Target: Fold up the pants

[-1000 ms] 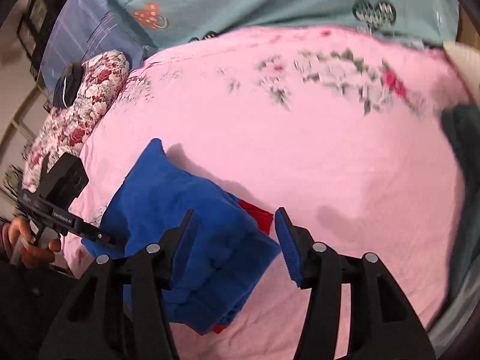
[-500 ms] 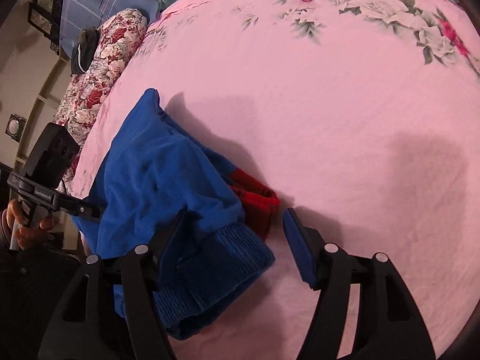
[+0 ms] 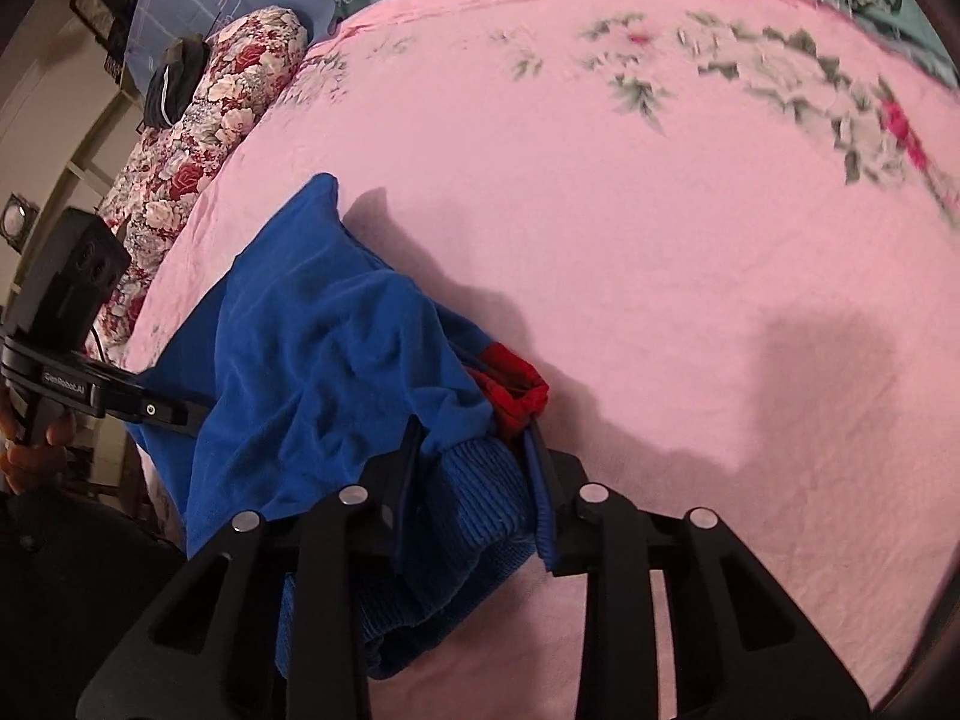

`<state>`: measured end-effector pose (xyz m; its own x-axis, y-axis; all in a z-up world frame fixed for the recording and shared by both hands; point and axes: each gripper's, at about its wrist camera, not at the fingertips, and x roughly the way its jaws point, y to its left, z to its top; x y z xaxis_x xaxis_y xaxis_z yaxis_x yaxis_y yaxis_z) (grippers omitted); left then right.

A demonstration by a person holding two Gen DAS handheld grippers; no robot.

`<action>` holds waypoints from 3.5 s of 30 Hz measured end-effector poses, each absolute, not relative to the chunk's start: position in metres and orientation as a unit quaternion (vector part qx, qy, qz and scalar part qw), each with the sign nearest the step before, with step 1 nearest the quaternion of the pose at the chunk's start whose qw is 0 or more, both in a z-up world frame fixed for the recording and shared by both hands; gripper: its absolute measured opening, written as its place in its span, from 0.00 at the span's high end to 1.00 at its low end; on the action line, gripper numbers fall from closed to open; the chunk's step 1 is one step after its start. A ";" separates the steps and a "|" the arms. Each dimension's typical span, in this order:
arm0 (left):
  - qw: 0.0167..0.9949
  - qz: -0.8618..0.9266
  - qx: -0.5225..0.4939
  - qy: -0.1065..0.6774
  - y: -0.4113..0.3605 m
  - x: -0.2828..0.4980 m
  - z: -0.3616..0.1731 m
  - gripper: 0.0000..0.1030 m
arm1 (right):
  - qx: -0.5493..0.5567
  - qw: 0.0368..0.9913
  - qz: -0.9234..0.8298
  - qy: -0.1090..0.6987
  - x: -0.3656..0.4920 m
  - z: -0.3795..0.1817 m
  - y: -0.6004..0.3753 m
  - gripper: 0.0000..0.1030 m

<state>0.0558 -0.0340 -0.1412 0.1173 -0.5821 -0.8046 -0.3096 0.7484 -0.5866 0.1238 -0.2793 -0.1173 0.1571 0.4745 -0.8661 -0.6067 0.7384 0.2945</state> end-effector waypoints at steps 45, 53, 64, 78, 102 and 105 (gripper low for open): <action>0.841 -0.008 -0.266 0.470 0.446 0.264 -0.164 0.61 | -0.202 0.789 0.348 0.464 0.410 -0.131 0.254 0.65; 0.882 0.079 -0.166 0.434 0.438 0.232 -0.104 0.46 | -0.160 0.824 0.317 0.442 0.398 -0.085 0.229 0.42; 0.870 0.039 -0.177 0.458 0.416 0.258 -0.141 0.48 | -0.123 0.765 0.400 0.489 0.356 -0.111 0.240 0.82; 0.893 0.010 -0.208 0.398 0.402 0.254 -0.105 0.41 | -0.011 0.755 0.443 0.484 0.388 -0.086 0.250 0.77; 0.886 -0.086 -0.072 0.449 0.258 0.270 -0.161 0.38 | 0.092 0.731 0.374 0.564 0.421 -0.145 0.189 1.00; 0.895 -0.104 -0.068 0.429 0.262 0.260 -0.134 0.38 | 0.064 0.735 0.377 0.560 0.415 -0.125 0.196 0.90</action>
<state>0.2597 0.2622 -0.1344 0.6097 -0.2457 -0.7536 0.1282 0.9688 -0.2122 0.4150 0.1959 -0.1245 0.0875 0.6258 -0.7750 -0.4834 0.7069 0.5163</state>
